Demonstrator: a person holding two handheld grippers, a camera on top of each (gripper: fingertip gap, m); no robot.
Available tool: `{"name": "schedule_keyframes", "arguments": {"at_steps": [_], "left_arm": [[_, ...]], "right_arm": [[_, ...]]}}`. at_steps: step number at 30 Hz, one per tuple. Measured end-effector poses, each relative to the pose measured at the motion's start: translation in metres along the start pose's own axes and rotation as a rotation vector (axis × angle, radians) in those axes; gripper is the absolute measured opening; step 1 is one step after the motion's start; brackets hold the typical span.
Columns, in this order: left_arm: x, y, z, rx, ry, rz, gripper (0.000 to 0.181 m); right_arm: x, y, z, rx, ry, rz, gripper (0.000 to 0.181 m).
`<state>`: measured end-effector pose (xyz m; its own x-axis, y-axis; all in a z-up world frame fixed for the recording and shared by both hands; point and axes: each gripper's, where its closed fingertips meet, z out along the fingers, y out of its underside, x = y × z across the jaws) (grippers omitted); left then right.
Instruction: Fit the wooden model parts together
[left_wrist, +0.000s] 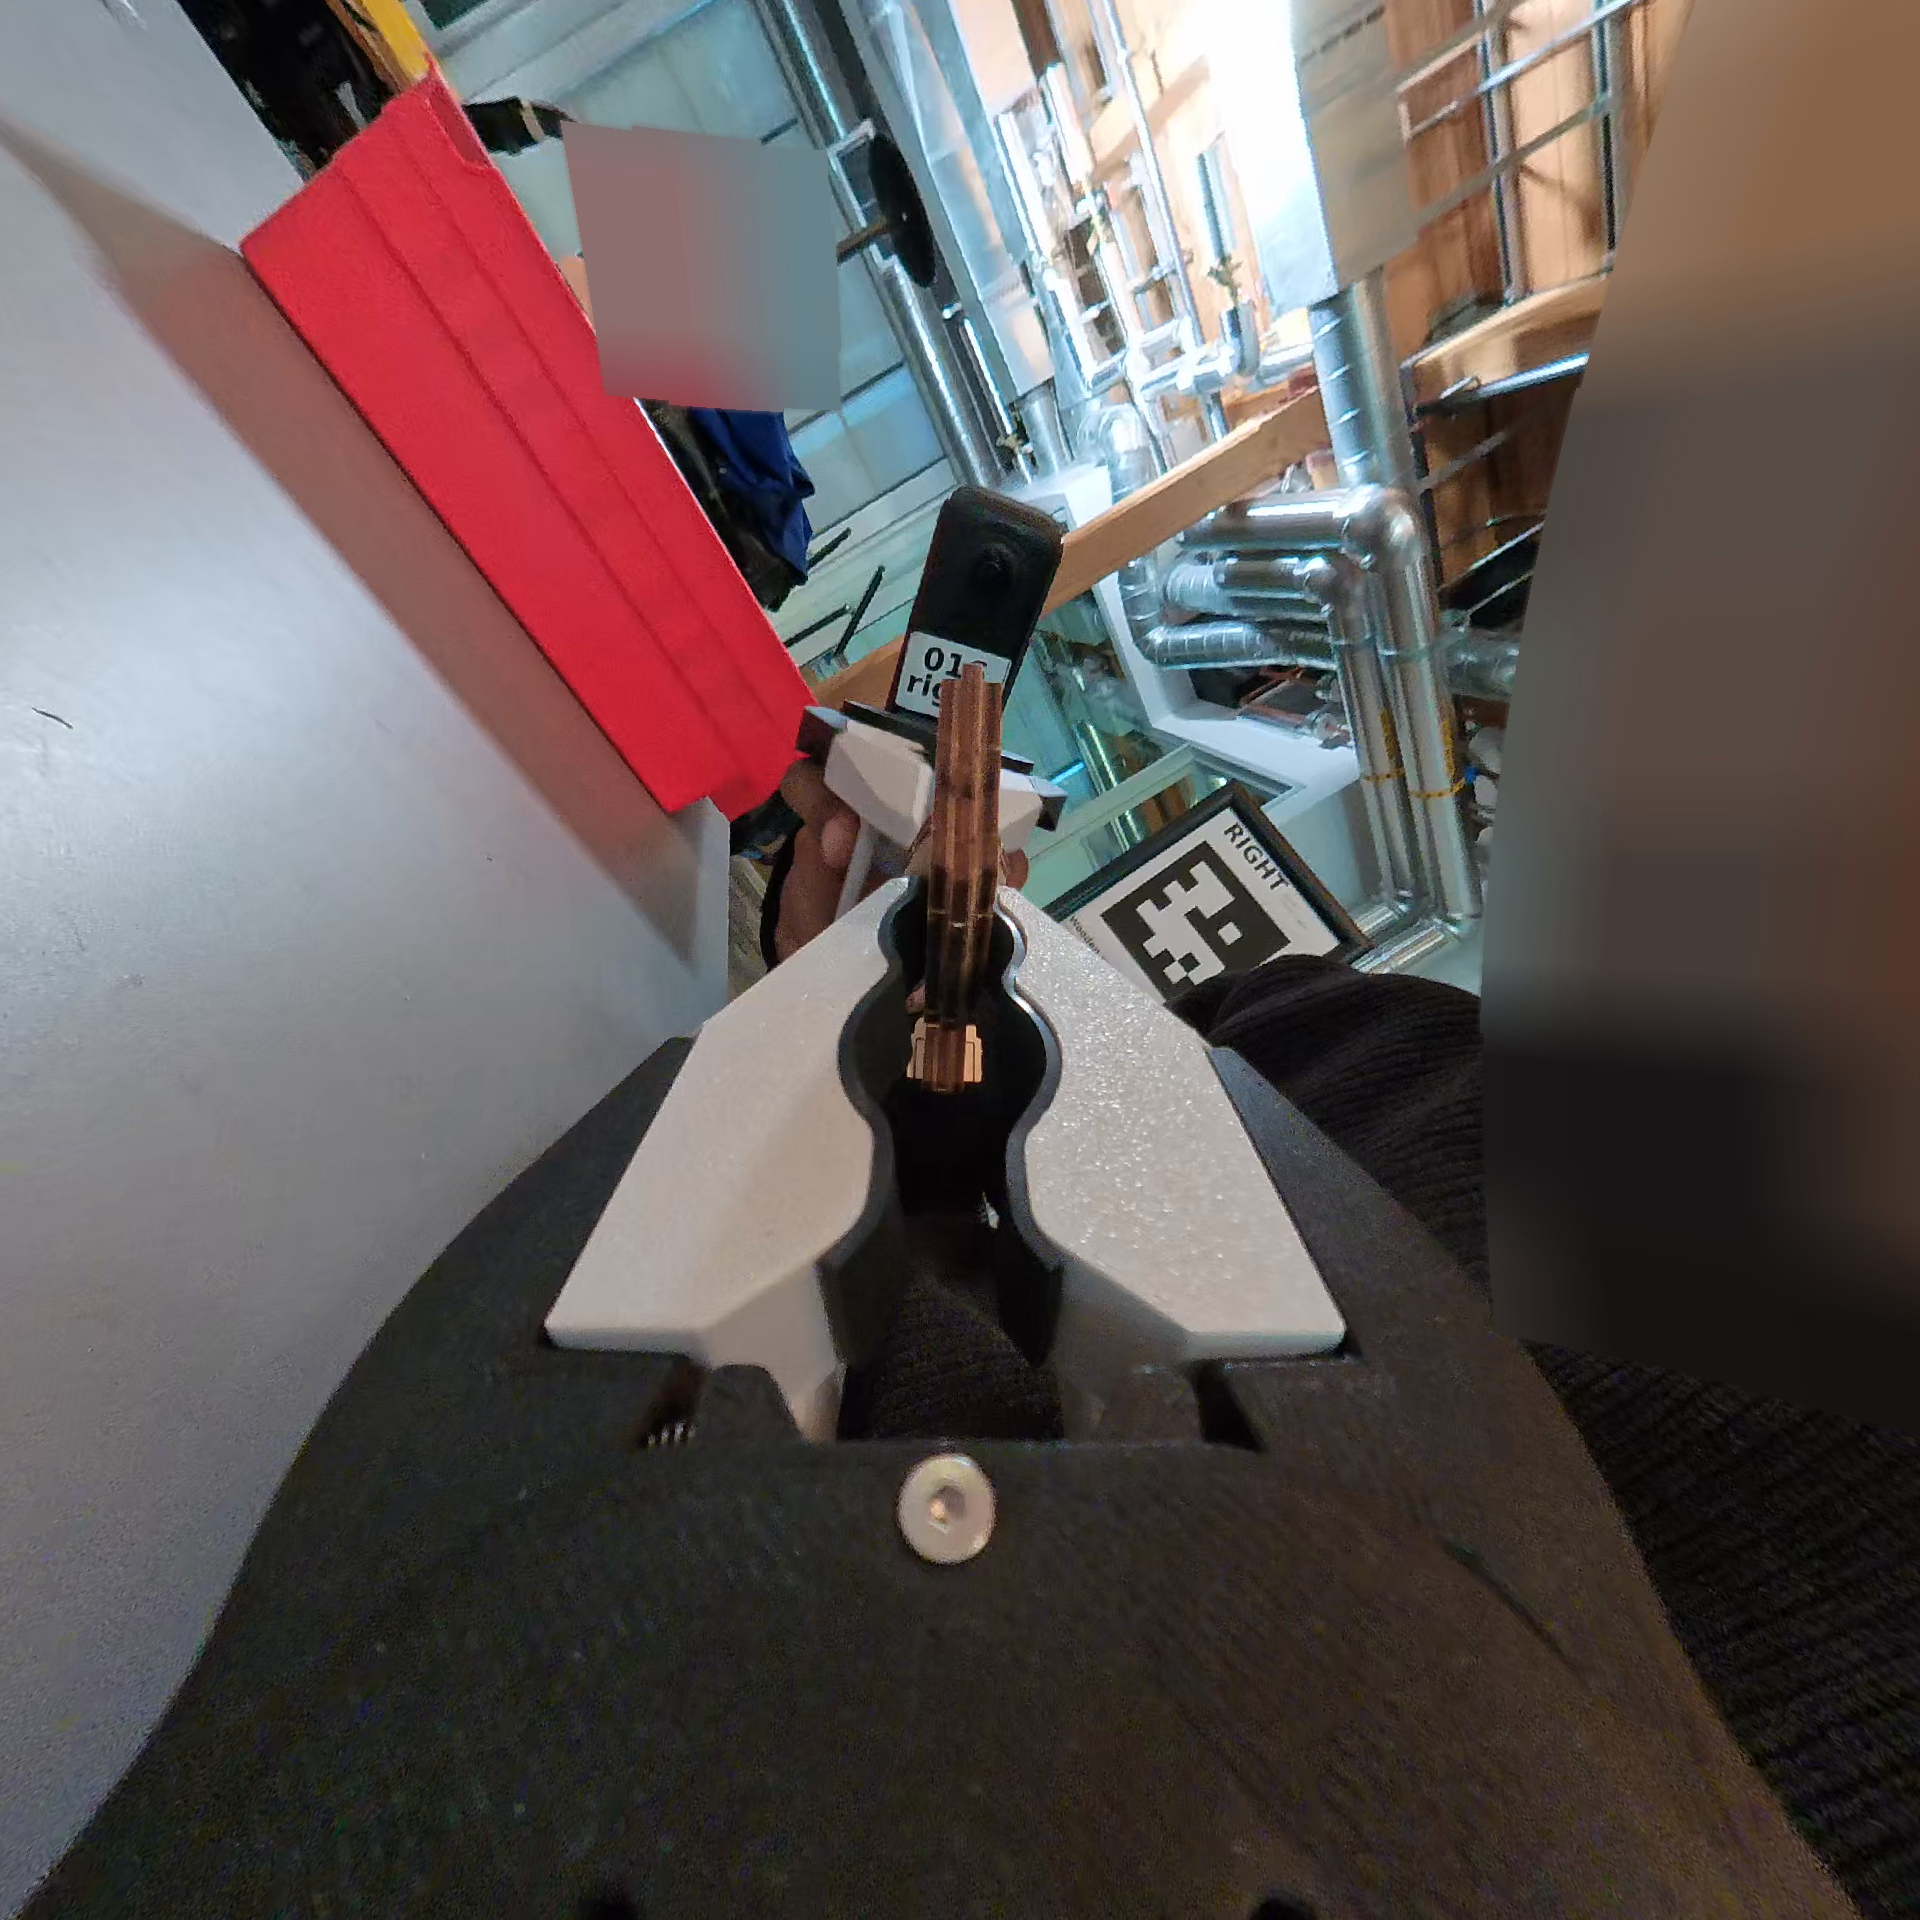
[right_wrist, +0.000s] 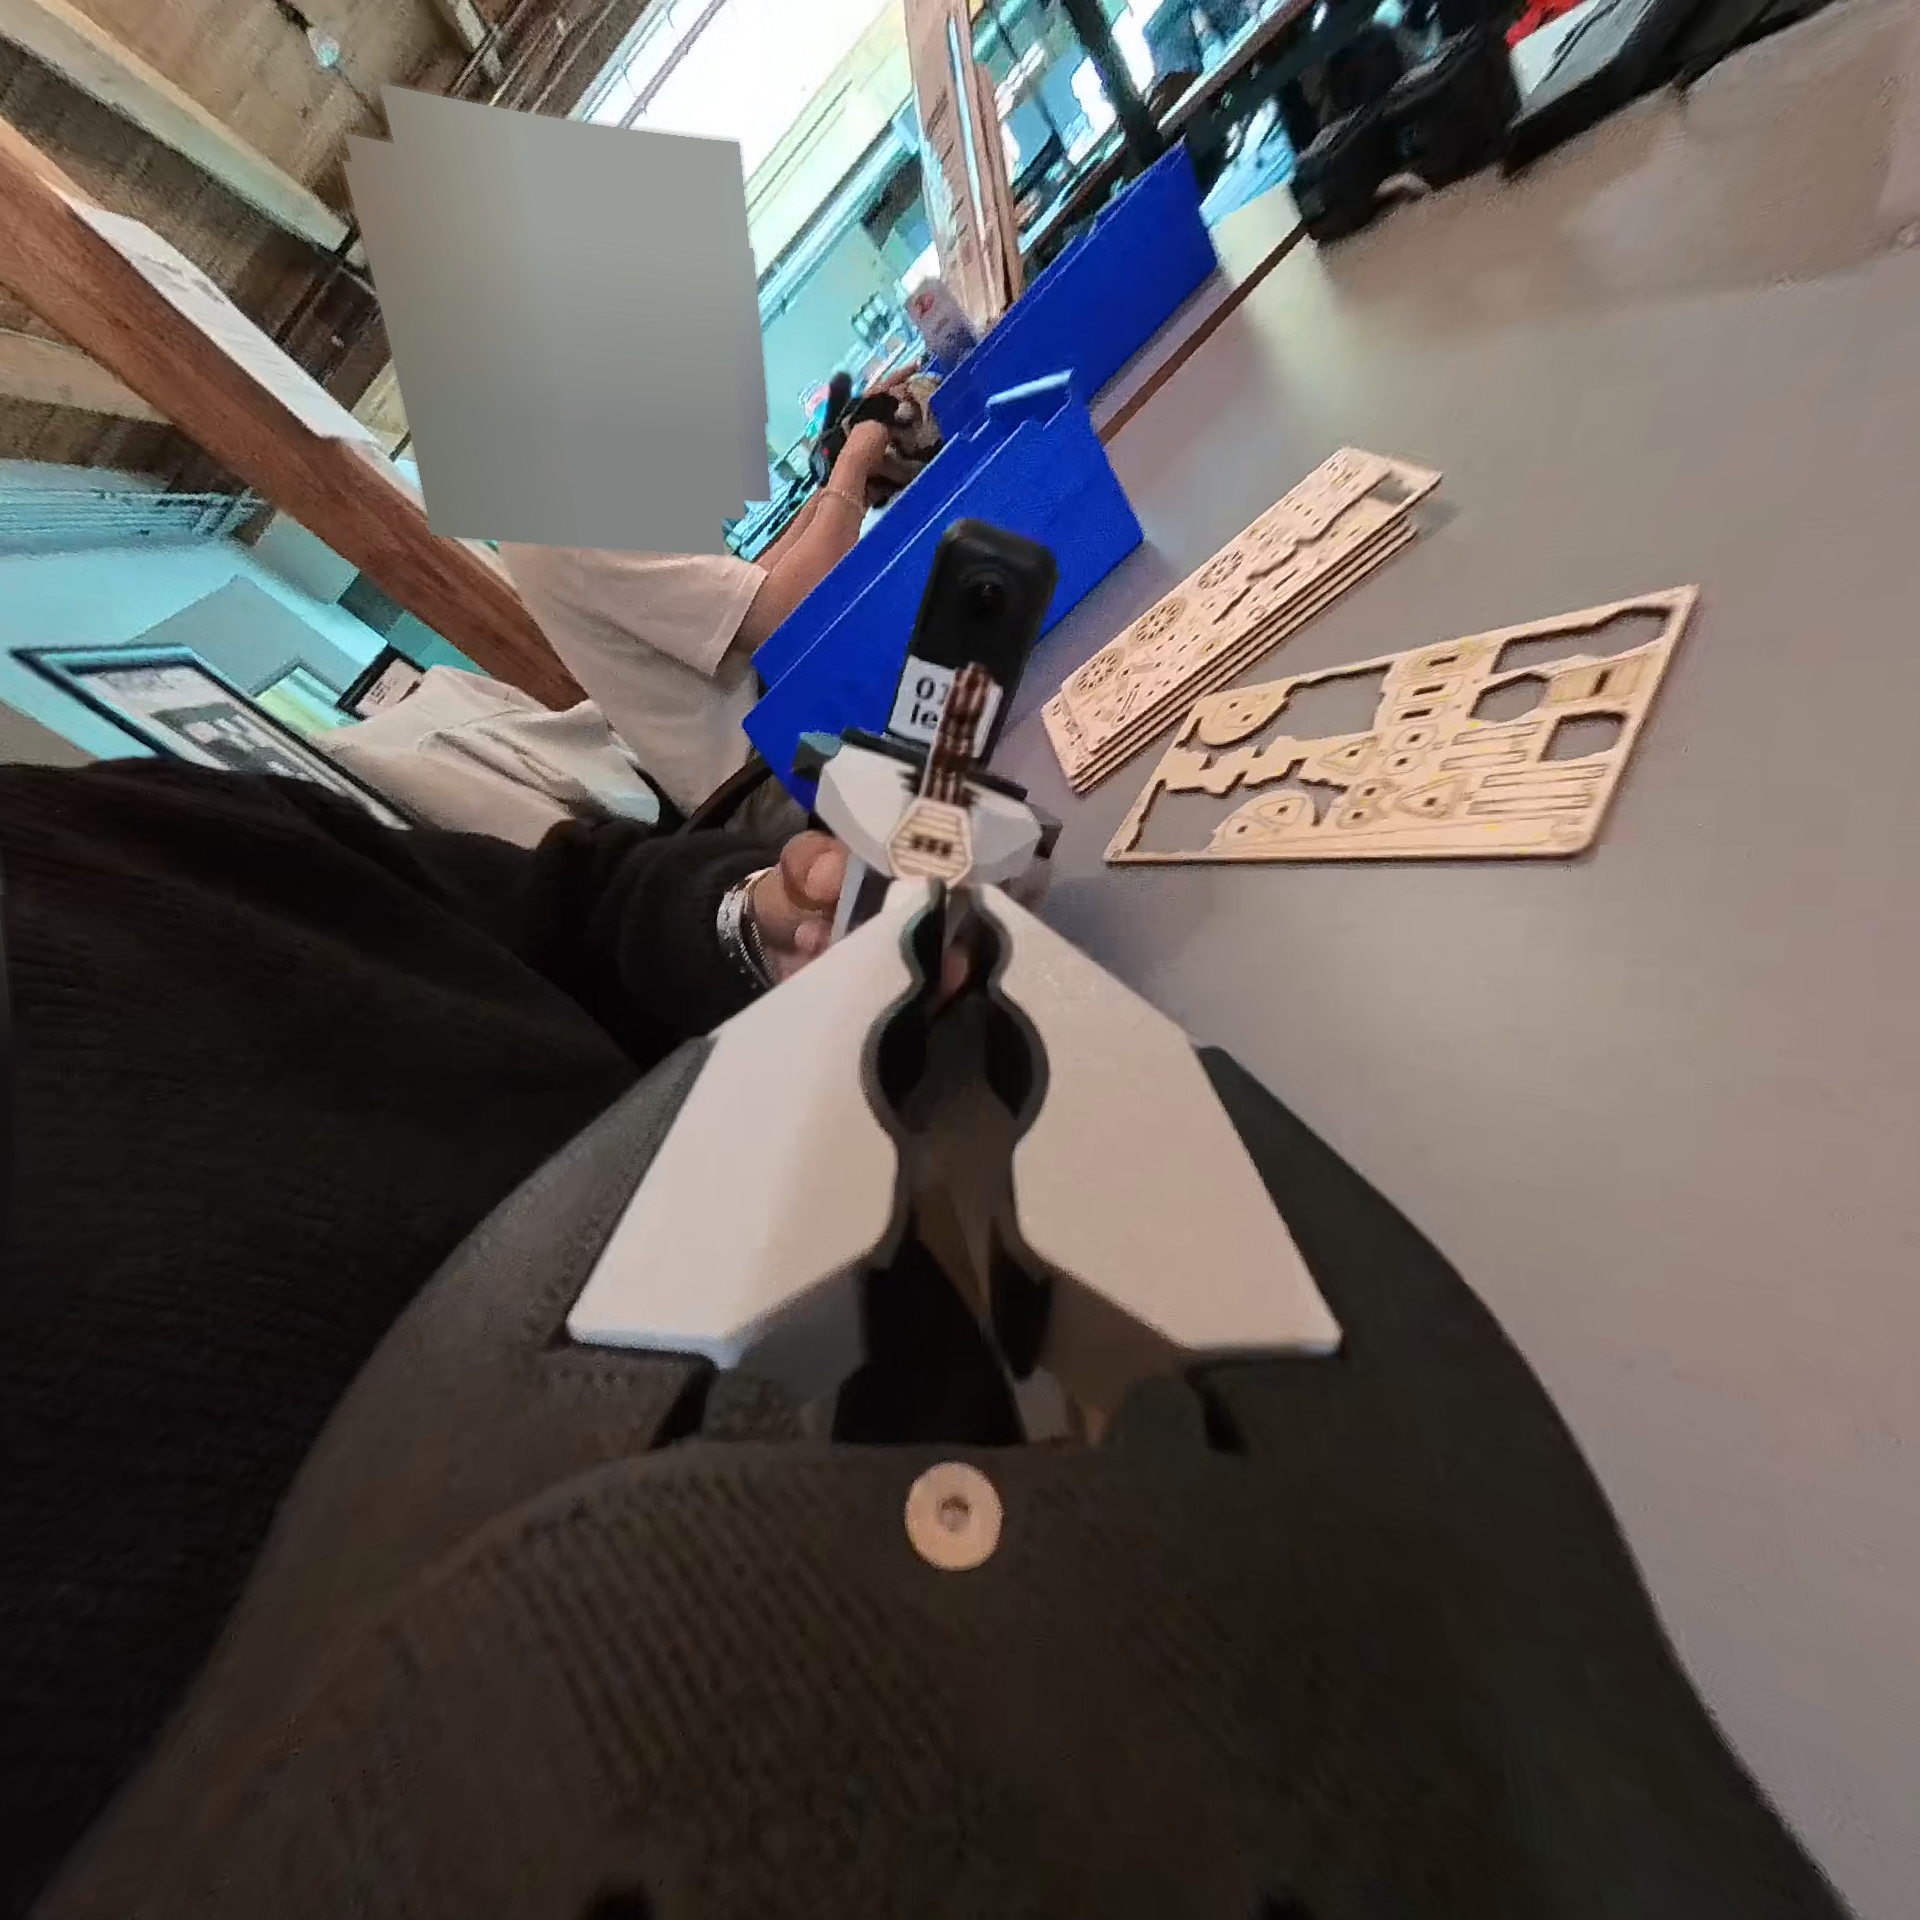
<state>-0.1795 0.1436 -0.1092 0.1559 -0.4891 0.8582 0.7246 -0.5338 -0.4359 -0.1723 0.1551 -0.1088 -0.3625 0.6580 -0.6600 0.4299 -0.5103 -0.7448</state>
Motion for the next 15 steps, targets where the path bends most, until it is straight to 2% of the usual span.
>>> {"name": "schedule_keyframes", "arguments": {"at_steps": [3,5,8,11,15], "left_arm": [[-0.002,-0.001,0.000,0.012,-0.014,-0.002,0.006],[-0.003,-0.004,-0.002,0.039,-0.011,-0.022,0.006],[-0.006,-0.007,-0.004,0.064,-0.014,-0.044,0.006],[-0.005,-0.009,-0.004,0.078,-0.008,-0.040,0.007],[-0.002,-0.012,-0.005,0.096,0.009,-0.038,0.007]], "right_arm": [[0.011,-0.017,-0.011,0.095,0.068,-0.043,0.017],[0.014,-0.014,-0.008,0.089,0.124,-0.112,0.027],[0.001,-0.004,0.005,0.057,0.124,-0.209,0.026],[-0.004,-0.003,0.010,0.060,0.090,-0.175,0.028],[0.003,-0.046,-0.027,0.291,0.026,-0.025,0.008]]}}
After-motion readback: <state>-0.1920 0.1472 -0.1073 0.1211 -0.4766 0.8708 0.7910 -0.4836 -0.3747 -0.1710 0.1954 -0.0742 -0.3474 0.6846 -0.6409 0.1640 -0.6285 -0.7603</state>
